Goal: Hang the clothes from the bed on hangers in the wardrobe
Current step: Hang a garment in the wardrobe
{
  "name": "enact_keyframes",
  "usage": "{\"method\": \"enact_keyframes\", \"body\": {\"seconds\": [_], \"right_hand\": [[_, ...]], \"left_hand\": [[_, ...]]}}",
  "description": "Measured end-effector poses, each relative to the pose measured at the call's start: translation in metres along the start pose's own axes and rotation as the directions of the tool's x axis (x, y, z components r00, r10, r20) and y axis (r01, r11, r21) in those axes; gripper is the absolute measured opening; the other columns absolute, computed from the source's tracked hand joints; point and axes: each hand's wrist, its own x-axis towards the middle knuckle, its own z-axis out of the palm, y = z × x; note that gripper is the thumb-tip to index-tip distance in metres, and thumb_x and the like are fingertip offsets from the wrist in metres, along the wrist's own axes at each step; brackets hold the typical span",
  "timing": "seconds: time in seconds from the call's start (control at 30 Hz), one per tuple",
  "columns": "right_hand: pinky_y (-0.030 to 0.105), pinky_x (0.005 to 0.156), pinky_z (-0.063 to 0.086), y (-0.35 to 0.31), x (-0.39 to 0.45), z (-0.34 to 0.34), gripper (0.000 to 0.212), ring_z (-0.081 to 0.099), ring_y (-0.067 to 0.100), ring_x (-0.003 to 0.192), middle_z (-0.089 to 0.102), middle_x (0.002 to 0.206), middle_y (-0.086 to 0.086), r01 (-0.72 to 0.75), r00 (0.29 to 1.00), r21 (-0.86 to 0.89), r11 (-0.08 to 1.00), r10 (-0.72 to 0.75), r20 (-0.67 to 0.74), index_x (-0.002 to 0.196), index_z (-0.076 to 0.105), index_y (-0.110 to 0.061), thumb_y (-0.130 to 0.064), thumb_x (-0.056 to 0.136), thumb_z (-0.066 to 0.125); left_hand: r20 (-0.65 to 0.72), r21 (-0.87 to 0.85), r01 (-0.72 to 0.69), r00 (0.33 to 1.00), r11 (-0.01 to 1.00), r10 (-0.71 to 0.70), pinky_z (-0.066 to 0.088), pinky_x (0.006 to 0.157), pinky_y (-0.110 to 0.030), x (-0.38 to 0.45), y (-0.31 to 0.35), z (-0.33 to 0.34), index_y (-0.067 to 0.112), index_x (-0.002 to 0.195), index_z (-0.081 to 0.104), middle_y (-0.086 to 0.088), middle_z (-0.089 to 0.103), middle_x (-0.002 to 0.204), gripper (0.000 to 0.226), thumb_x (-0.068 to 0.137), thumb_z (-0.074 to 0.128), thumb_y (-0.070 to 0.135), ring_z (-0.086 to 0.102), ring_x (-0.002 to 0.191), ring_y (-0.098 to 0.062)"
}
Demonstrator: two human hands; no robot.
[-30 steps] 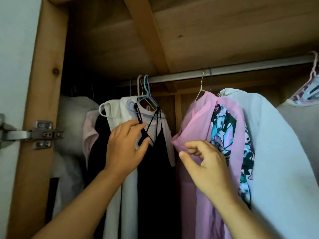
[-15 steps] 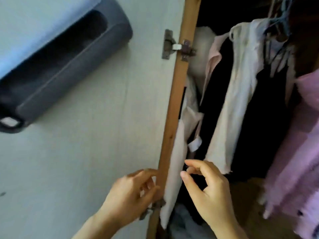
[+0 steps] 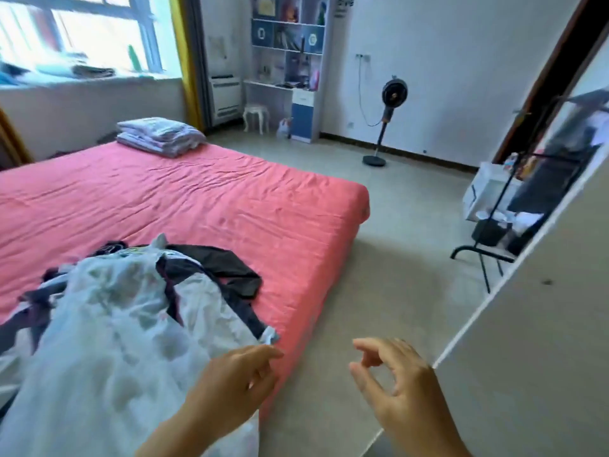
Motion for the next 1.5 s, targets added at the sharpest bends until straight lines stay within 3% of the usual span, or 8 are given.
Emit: {"method": "enact_keyframes", "body": {"seconds": [0.2,0.33,0.43,0.63,0.87,1.13,1.4,1.5], "right_hand": [[0.015,0.067,0.043,-0.027,0.075,0.15,0.024,0.054,0.003,0.073,0.057,0.075,-0.016,0.049,0.968,0.152,0.987,-0.085,0.237,0.099,0.057,-0.034,-0.038,0.075,0.06],[0.019,0.069,0.042,-0.037,0.108,0.23,0.024,0.053,0.001,0.076,0.059,0.078,-0.015,0.043,0.933,0.221,0.974,-0.118,0.34,0.098,0.057,-0.035,-0.038,0.074,0.06],[0.009,0.071,0.039,-0.039,0.126,0.28,0.021,0.051,-0.001,0.079,0.058,0.079,-0.014,0.018,0.889,0.251,0.968,-0.131,0.439,0.094,0.062,-0.03,-0.039,0.076,0.059],[0.006,0.074,0.035,-0.028,0.18,0.367,0.03,0.05,0.004,0.082,0.058,0.083,-0.013,0.012,0.791,0.261,0.965,-0.168,0.588,0.091,0.067,-0.02,-0.043,0.078,0.054],[0.013,0.076,0.039,0.017,0.269,0.494,0.031,0.058,0.013,0.085,0.061,0.087,-0.013,-0.065,0.712,0.29,0.955,-0.159,0.683,0.093,0.069,-0.018,-0.042,0.08,0.056],[0.029,0.081,0.044,0.065,0.343,0.656,0.015,0.058,0.021,0.093,0.066,0.094,0.001,-0.131,0.64,0.227,0.965,-0.093,0.763,0.095,0.069,-0.009,-0.018,0.083,0.068],[0.036,0.088,0.04,0.081,0.381,0.801,0.029,0.053,0.03,0.108,0.063,0.111,0.007,-0.141,0.63,0.114,0.983,0.0,0.776,0.109,0.064,-0.007,-0.023,0.086,0.058],[0.039,0.091,0.036,0.081,0.386,0.838,0.027,0.048,0.034,0.112,0.062,0.113,0.012,-0.126,0.568,-0.025,0.992,0.092,0.818,0.108,0.06,-0.006,-0.022,0.086,0.052]], "left_hand": [[-0.098,0.013,0.298,0.95,0.954,-0.296,0.04,0.062,-0.011,-0.01,-0.118,-0.065,0.049,0.097,0.062,0.043,0.052,0.083,0.048,0.066,0.031,0.069,0.053,0.065,0.011],[-0.086,0.052,0.413,0.909,0.909,-0.408,0.038,0.062,-0.007,-0.003,-0.176,-0.092,0.039,0.105,0.065,0.042,0.052,0.078,0.029,0.082,0.052,0.05,0.051,0.064,0.013],[-0.083,0.07,0.495,0.868,0.866,-0.489,0.035,0.062,-0.004,-0.002,-0.209,-0.104,0.04,0.107,0.064,0.042,0.052,0.079,0.025,0.085,0.055,0.044,0.05,0.068,0.014],[-0.095,0.001,0.663,0.745,0.749,-0.66,0.041,0.064,-0.01,0.008,-0.268,-0.113,0.036,0.107,0.066,0.029,0.053,0.07,0.044,0.077,0.041,0.055,0.053,0.07,0.01],[-0.119,-0.034,0.826,0.555,0.562,-0.823,0.045,0.07,-0.014,0.072,-0.348,-0.112,0.033,0.11,0.065,0.025,0.057,0.079,0.022,0.09,0.058,0.036,0.055,0.081,0.005],[-0.151,-0.148,0.915,0.355,0.376,-0.922,0.05,0.079,-0.024,0.14,-0.453,-0.1,0.034,0.109,0.065,0.02,0.062,0.089,0.02,0.09,0.057,0.035,0.058,0.082,0.002],[-0.156,-0.187,0.933,0.28,0.307,-0.947,0.048,0.076,-0.018,0.165,-0.525,-0.088,0.045,0.097,0.059,0.022,0.062,0.089,0.013,0.09,0.059,0.035,0.056,0.086,0.006],[-0.155,-0.183,0.939,0.264,0.291,-0.952,0.048,0.076,-0.018,0.163,-0.54,-0.086,0.042,0.099,0.063,0.023,0.063,0.088,0.013,0.089,0.061,0.034,0.057,0.088,0.005]]}}
